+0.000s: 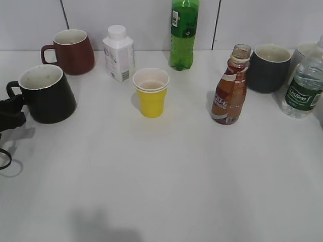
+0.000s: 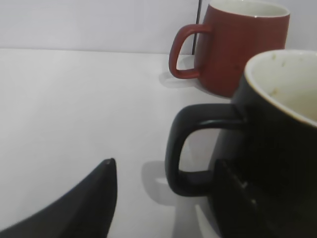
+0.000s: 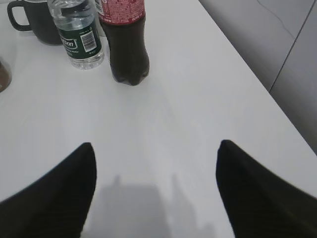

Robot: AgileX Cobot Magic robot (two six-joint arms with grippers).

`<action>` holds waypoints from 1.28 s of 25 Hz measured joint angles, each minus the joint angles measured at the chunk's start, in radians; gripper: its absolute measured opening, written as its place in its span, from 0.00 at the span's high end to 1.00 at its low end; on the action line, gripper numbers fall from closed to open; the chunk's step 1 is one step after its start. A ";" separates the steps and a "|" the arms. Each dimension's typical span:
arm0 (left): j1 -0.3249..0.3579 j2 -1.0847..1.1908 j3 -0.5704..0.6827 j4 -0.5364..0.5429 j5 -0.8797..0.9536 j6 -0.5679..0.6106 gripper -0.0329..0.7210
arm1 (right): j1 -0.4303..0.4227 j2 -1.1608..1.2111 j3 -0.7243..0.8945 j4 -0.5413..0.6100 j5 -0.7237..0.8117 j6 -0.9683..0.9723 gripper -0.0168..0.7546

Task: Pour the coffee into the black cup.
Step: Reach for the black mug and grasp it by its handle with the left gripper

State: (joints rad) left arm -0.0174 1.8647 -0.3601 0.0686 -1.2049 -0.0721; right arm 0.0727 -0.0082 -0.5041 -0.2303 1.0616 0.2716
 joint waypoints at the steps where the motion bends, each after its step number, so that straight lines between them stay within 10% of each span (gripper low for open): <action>1: 0.000 0.000 0.000 0.000 0.000 0.000 0.34 | 0.000 0.000 0.000 0.000 0.000 0.000 0.22; 18: 0.006 0.000 -0.040 0.027 0.002 0.000 0.35 | 0.000 0.000 0.000 0.000 0.000 0.000 0.22; 32: 0.115 0.001 -0.098 0.263 0.077 -0.004 0.36 | 0.000 0.000 0.000 0.000 0.000 0.000 0.22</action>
State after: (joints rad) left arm 0.0975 1.8659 -0.4577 0.3314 -1.1280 -0.0766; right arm 0.0727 -0.0082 -0.5041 -0.2303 1.0616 0.2716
